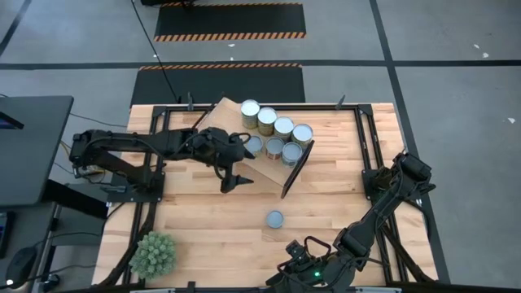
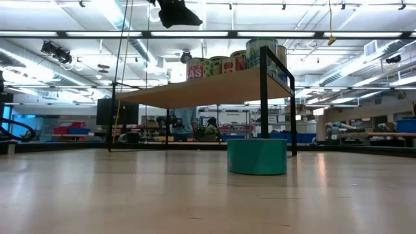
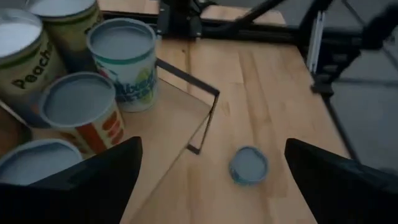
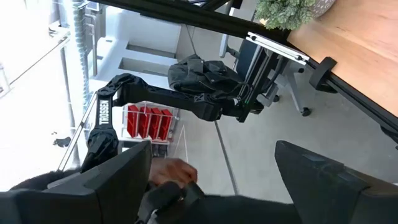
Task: Pick and place cans onto a shelf
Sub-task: Put the small canned peas on the shelf
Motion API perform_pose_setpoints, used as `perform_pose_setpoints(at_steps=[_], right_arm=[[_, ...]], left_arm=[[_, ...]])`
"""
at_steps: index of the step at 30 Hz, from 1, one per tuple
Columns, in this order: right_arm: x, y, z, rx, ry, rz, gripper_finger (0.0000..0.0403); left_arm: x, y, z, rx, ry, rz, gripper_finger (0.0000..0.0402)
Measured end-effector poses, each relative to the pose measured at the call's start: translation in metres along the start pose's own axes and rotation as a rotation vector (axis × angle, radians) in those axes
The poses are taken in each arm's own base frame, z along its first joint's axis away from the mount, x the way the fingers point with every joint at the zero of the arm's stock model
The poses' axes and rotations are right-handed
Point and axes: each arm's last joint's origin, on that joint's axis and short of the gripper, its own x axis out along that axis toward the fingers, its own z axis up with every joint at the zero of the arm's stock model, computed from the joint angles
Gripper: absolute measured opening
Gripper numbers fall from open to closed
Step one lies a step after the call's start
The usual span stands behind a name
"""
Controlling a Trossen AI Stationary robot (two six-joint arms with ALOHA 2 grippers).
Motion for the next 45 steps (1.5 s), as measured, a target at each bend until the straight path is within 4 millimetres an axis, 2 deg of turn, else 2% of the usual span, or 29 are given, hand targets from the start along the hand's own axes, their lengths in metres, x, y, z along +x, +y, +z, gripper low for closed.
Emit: perform_pose_setpoints(at_steps=[8, 13, 16, 19, 27, 32, 35, 40, 45], right_arm=[[0.003, -0.001, 0.005, -0.038, -0.016, -0.004, 0.0348], [0.006, -0.002, 0.013, -0.143, -0.036, -0.012, 0.0348], [0.008, -0.003, 0.015, -0.188, -0.035, -0.019, 0.0348], [0.011, -0.004, 0.021, -0.306, -0.032, -0.024, 0.0348], [0.023, -0.012, 0.05, -0.405, -0.047, -0.078, 0.0348], [0.03, -0.02, 0.07, -0.401, 0.041, -0.117, 0.0348], [0.03, -0.023, 0.079, -0.381, 0.038, -0.15, 0.0348], [0.019, -0.016, 0.088, -0.417, -0.048, -0.215, 0.0348], [-0.006, -0.001, 0.101, -0.504, -0.16, -0.305, 0.0347]], left_arm=[[-0.001, -0.019, -0.008, -0.26, 0.075, 0.017, 0.04], [-0.004, -0.036, -0.024, -0.279, 0.186, 0.135, 0.04], [-0.006, -0.047, -0.028, -0.234, 0.187, 0.205, 0.04], [-0.006, -0.049, -0.029, -0.208, 0.17, 0.28, 0.04], [0.001, -0.02, -0.033, -0.107, 0.243, 0.438, 0.04], [0.006, 0.001, -0.034, 0.062, 0.32, 0.463, 0.04], [0.01, 0.013, -0.034, 0.149, 0.359, 0.471, 0.0392], [0.011, 0.03, -0.033, 0.154, 0.361, 0.467, 0.0359], [0.015, 0.039, -0.033, 0.14, 0.356, 0.47, 0.0333]])
